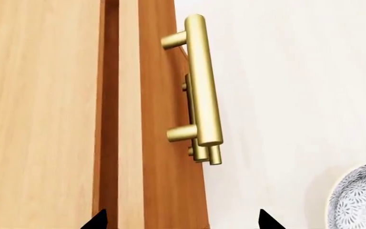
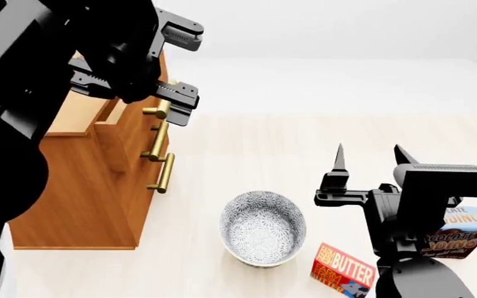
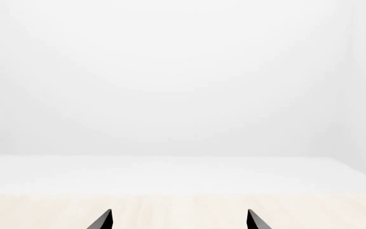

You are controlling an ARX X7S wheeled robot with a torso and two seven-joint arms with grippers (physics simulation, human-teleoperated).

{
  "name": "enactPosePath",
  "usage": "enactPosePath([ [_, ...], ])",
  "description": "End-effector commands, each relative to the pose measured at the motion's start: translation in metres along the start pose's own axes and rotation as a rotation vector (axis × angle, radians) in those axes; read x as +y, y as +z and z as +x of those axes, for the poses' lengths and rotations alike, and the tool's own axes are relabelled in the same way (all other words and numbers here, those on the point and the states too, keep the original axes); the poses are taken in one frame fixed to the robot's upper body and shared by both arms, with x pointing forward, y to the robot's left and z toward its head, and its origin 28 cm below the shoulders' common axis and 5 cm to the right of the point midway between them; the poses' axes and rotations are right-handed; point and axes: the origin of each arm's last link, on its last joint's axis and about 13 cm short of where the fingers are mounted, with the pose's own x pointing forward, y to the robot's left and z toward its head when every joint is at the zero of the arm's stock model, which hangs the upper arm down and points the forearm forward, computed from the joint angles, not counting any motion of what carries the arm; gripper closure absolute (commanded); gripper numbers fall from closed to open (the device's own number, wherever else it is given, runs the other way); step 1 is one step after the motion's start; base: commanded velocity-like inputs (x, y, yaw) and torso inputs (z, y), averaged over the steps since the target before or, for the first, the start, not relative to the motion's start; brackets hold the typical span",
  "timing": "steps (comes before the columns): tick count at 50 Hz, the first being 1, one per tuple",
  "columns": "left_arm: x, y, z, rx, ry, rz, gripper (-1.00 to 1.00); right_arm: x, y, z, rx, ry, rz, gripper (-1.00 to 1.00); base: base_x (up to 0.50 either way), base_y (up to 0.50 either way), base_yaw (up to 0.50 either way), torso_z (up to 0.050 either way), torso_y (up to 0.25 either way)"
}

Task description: Put the butter at the back in the top drawer of the cabinet and close it.

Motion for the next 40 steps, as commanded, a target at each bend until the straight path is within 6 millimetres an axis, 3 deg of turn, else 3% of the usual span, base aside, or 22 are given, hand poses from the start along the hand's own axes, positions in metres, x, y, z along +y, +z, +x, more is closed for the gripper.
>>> enactPosePath([
  [1, -0.001, -0.002, 0.005, 0.014, 0.007, 0.0, -1.0, 0.0, 0.0, 0.0, 0.001, 0.001, 0.001, -1.0, 0.0, 0.0, 0.0, 0.0, 0.0],
  [40, 0.002, -0.012, 0.027, 0.079, 0.011, -0.053, -1.0, -0.001, -0.002, 0.0, 0.002, 0.005, 0.0, -1.0, 0.0, 0.0, 0.0, 0.0, 0.0],
])
